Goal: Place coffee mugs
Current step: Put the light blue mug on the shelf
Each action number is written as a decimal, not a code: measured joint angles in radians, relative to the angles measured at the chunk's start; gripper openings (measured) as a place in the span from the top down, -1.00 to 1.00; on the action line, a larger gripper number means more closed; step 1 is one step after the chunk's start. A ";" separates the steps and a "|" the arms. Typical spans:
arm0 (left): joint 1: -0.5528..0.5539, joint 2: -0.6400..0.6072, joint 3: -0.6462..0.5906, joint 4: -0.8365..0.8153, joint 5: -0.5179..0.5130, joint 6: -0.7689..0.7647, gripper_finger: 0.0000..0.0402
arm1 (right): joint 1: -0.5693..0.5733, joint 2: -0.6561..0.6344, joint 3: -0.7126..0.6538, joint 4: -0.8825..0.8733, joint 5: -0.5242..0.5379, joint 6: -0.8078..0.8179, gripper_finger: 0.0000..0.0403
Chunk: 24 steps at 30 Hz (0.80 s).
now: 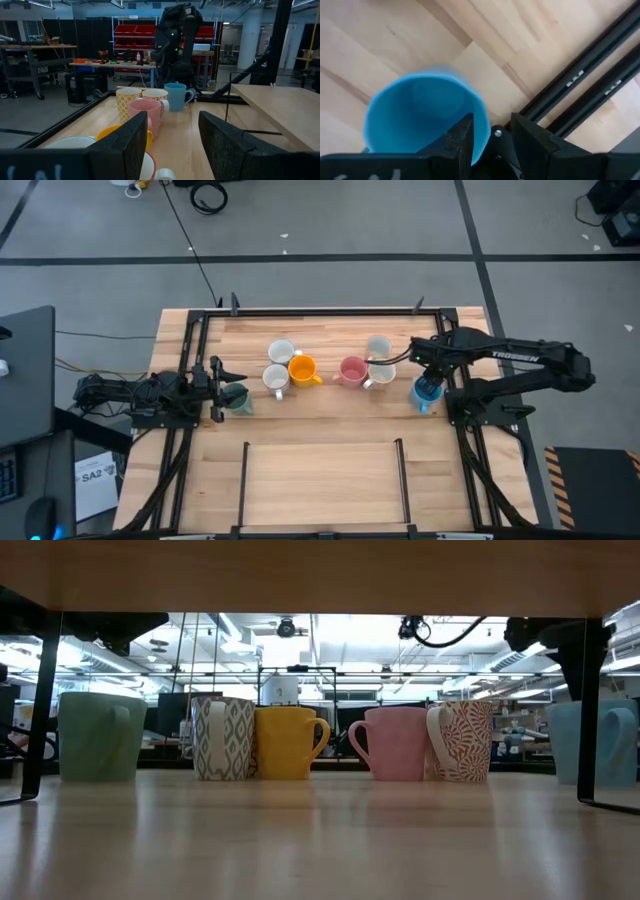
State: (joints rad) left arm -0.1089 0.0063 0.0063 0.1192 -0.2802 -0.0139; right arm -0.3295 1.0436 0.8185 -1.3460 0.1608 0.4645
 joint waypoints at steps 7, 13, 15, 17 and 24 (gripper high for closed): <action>0.000 0.000 0.000 0.000 0.000 0.000 0.08 | -0.054 0.069 0.000 0.008 -0.007 -0.078 0.33; 0.000 0.000 0.000 0.000 0.000 0.000 0.08 | -0.083 0.139 0.000 0.040 -0.071 -0.168 0.33; 0.000 0.000 0.000 0.000 0.000 0.000 0.08 | -0.087 0.165 0.000 0.047 -0.077 -0.187 0.33; 0.000 0.000 0.000 0.000 0.000 0.000 0.08 | -0.092 0.192 0.000 0.048 -0.077 -0.205 0.33; 0.000 0.000 0.000 0.000 0.000 0.000 0.08 | -0.094 0.268 0.000 0.048 -0.077 -0.240 0.41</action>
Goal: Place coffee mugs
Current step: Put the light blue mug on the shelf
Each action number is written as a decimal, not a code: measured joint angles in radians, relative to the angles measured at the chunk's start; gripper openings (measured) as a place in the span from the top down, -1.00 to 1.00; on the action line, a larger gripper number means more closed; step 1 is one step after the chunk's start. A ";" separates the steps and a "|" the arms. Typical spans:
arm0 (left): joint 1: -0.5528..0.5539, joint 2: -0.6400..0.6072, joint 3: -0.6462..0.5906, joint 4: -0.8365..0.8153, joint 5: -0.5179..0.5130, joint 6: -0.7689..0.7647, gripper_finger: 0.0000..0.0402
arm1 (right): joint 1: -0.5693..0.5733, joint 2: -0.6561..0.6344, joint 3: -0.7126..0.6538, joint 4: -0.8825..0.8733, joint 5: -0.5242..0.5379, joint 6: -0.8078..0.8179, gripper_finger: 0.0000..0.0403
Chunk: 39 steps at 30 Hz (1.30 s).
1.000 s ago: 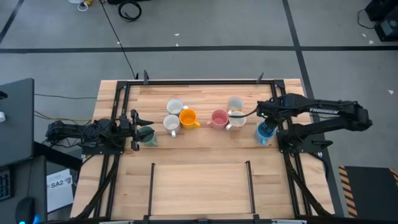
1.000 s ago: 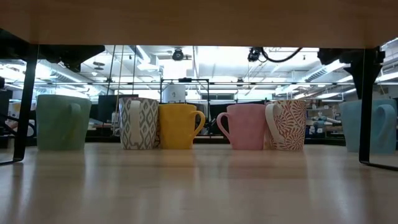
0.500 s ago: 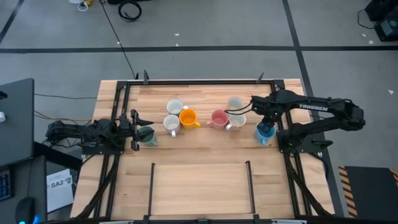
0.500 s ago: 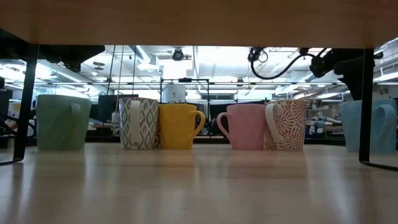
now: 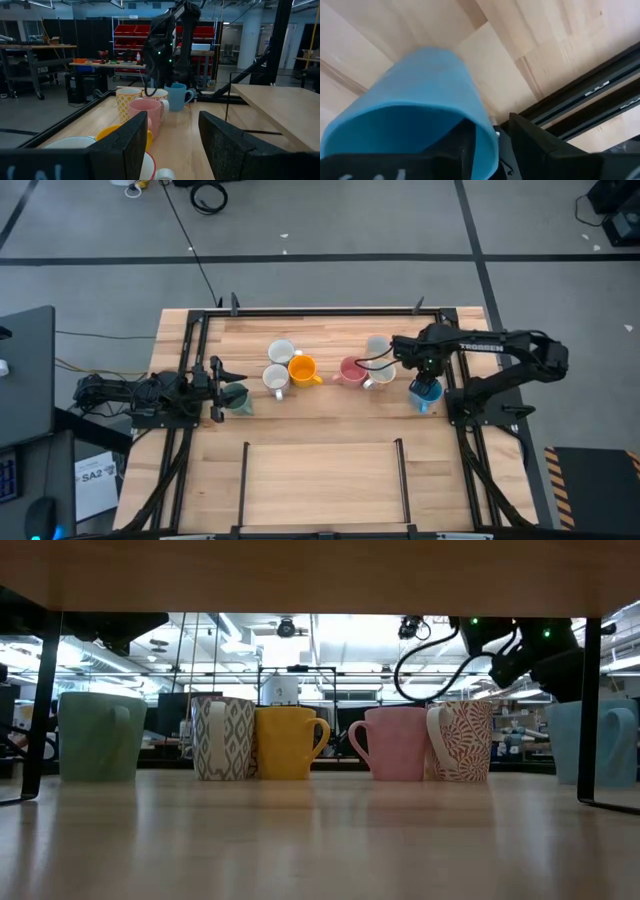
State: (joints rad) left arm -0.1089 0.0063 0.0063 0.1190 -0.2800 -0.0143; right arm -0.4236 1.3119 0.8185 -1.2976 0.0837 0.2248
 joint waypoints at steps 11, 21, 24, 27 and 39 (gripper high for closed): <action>0.000 0.000 0.000 0.000 0.000 0.000 0.08 | 0.000 0.021 0.003 -0.011 -0.041 -0.010 0.85; 0.000 0.000 0.000 -0.001 0.000 0.000 0.08 | 0.000 0.008 0.001 -0.042 -0.064 -0.018 0.85; 0.000 0.000 0.000 0.000 0.000 0.000 0.08 | 0.001 -0.014 -0.001 -0.077 -0.070 -0.017 0.86; 0.000 0.000 0.000 0.000 0.000 0.000 0.08 | 0.000 -0.042 -0.002 -0.104 -0.072 -0.014 0.86; 0.000 0.000 0.000 0.000 0.000 0.000 0.08 | 0.001 -0.073 0.224 -0.279 -0.124 -0.015 0.86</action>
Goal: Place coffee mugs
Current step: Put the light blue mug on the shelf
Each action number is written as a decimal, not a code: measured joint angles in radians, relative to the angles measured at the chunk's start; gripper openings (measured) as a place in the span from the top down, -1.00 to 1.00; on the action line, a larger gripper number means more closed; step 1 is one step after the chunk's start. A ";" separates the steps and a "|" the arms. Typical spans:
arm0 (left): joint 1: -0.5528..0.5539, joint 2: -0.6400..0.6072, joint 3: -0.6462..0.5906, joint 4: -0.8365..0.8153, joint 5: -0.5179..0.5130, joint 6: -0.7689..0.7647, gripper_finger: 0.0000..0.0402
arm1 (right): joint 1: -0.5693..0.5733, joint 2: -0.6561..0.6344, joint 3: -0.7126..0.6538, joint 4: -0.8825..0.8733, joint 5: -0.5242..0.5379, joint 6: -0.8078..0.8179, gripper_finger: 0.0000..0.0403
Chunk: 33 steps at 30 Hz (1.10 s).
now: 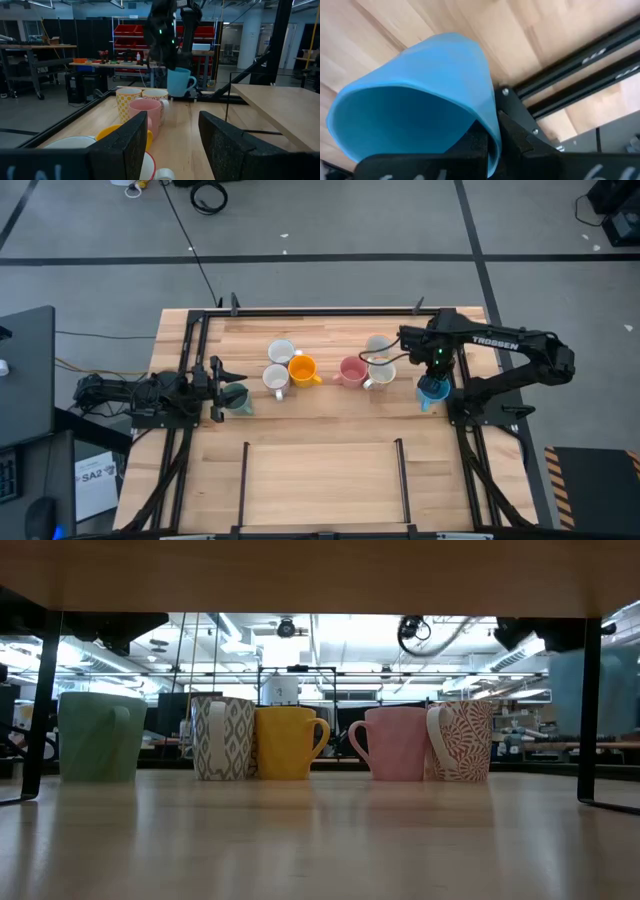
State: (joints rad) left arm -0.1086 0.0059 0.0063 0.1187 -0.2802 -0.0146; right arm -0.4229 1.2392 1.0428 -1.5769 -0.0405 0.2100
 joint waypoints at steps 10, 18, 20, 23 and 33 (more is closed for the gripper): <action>0.000 0.000 0.000 0.000 0.000 0.000 0.08 | 0.039 0.000 0.315 0.004 -0.129 0.056 0.86; 0.000 0.000 0.000 0.000 0.000 0.000 0.08 | 0.169 0.011 0.506 0.005 -0.189 0.232 0.86; 0.000 0.000 0.000 0.000 0.000 0.000 0.08 | 0.221 0.019 0.532 0.005 -0.207 0.299 0.86; 0.000 0.000 0.000 0.001 0.000 0.000 0.08 | 0.309 0.031 0.549 0.015 -0.236 0.423 0.86; 0.000 0.000 0.000 0.000 0.000 0.000 0.08 | 0.616 0.123 0.553 0.096 -0.310 0.764 0.86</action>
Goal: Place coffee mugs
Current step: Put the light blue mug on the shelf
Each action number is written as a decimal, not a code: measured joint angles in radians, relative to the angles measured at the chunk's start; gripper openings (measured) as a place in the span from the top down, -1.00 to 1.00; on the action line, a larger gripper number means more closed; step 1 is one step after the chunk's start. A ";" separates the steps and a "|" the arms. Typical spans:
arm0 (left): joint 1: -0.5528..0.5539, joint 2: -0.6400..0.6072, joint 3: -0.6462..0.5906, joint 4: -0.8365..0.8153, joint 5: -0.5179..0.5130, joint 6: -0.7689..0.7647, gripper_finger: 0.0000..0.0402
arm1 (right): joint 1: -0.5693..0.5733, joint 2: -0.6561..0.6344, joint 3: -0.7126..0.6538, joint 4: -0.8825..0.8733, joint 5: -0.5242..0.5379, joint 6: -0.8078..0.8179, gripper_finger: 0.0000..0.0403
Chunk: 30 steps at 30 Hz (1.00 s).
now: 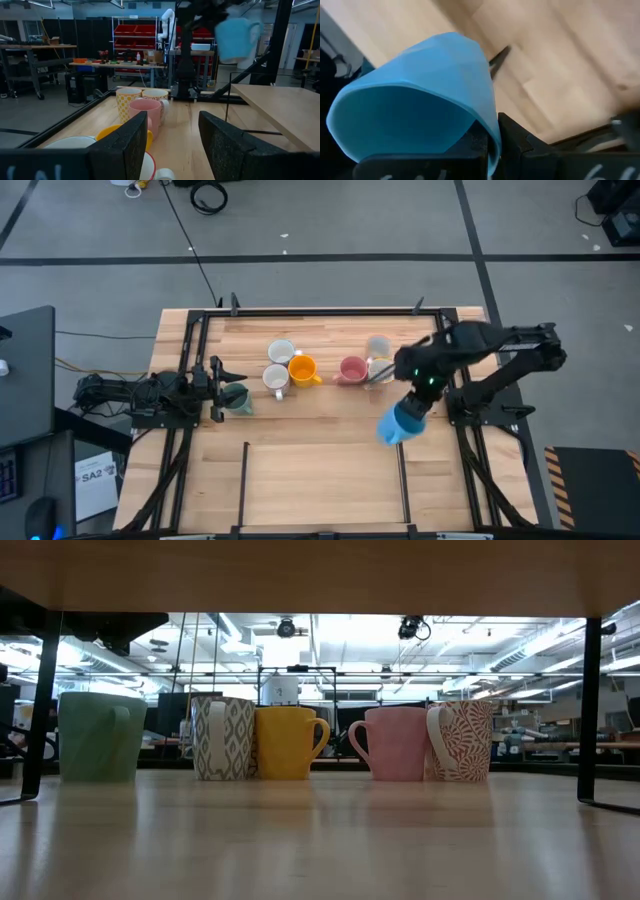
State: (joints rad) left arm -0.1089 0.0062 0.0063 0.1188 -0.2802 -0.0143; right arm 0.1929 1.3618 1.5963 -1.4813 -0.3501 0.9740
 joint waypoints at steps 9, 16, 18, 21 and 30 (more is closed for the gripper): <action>0.000 0.000 0.000 0.000 0.000 0.000 0.08 | 0.178 0.092 0.000 0.176 -0.040 0.169 0.86; 0.000 0.000 0.000 0.000 0.000 -0.001 0.08 | 0.272 0.159 0.000 0.185 -0.040 0.257 0.86; 0.000 0.000 0.000 0.000 0.000 -0.001 0.08 | 0.288 0.178 0.000 0.192 -0.039 0.265 0.86; 0.000 0.000 0.000 0.000 0.000 -0.001 0.08 | 0.306 0.211 0.019 0.199 -0.038 0.264 0.86; 0.000 0.000 0.000 0.000 0.000 -0.001 0.08 | 0.346 0.317 0.136 0.206 0.025 0.254 0.86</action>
State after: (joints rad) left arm -0.1089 0.0062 0.0063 0.1188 -0.2803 -0.0151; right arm 0.5392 1.6786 1.7324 -1.2755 -0.3250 1.2278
